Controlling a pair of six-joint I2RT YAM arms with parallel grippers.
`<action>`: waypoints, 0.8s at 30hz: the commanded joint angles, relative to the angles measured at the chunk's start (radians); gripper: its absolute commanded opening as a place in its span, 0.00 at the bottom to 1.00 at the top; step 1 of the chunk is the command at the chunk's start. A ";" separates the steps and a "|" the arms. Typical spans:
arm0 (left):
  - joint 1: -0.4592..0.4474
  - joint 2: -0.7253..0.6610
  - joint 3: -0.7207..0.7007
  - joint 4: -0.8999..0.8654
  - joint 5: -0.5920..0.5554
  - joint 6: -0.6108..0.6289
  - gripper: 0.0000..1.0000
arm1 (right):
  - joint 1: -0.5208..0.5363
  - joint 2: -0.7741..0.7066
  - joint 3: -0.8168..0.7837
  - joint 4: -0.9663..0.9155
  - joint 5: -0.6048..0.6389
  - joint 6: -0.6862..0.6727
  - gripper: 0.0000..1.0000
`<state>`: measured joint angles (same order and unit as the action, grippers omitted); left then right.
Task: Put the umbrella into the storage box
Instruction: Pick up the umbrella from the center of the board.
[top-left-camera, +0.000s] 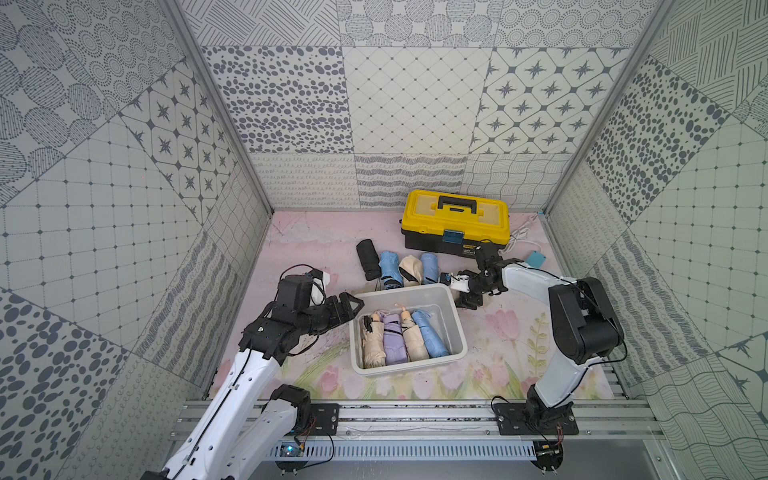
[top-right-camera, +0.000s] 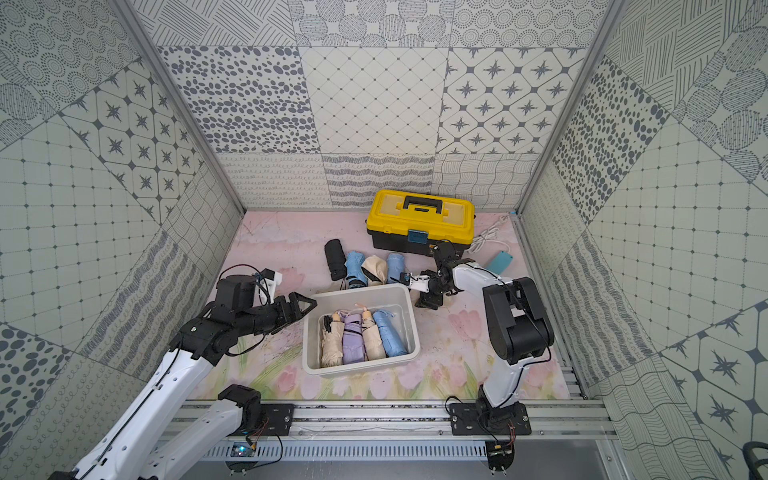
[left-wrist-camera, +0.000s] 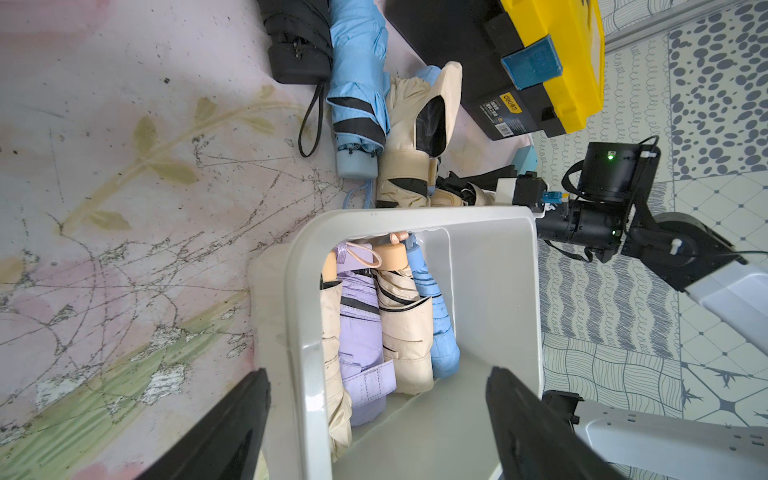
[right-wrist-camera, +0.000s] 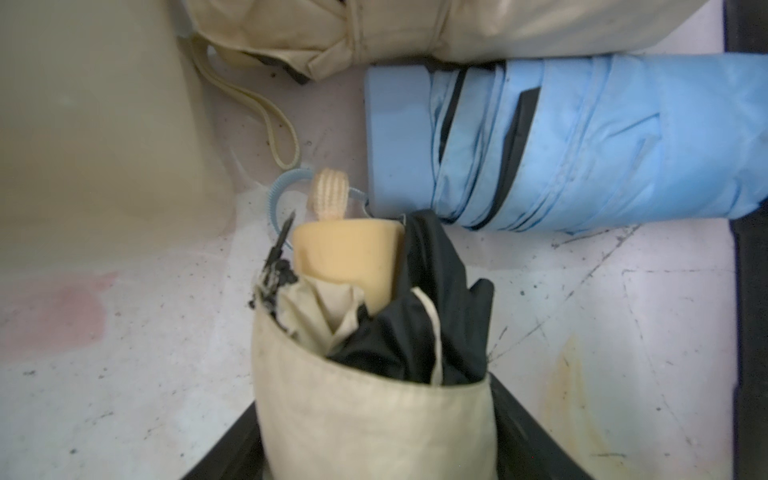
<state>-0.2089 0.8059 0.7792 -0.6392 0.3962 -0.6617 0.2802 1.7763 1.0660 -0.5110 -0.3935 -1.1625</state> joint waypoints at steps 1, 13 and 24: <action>0.002 0.001 0.020 0.020 -0.023 -0.007 0.87 | 0.002 0.024 0.016 0.011 0.019 -0.026 0.64; 0.002 0.024 0.056 -0.027 -0.031 0.008 0.86 | -0.019 -0.117 -0.064 0.011 0.083 -0.011 0.42; 0.002 0.029 0.083 -0.078 -0.050 0.034 0.85 | -0.069 -0.361 -0.168 0.009 0.179 0.125 0.35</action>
<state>-0.2089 0.8307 0.8463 -0.6796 0.3569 -0.6567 0.2218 1.4876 0.9009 -0.5323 -0.2382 -1.1004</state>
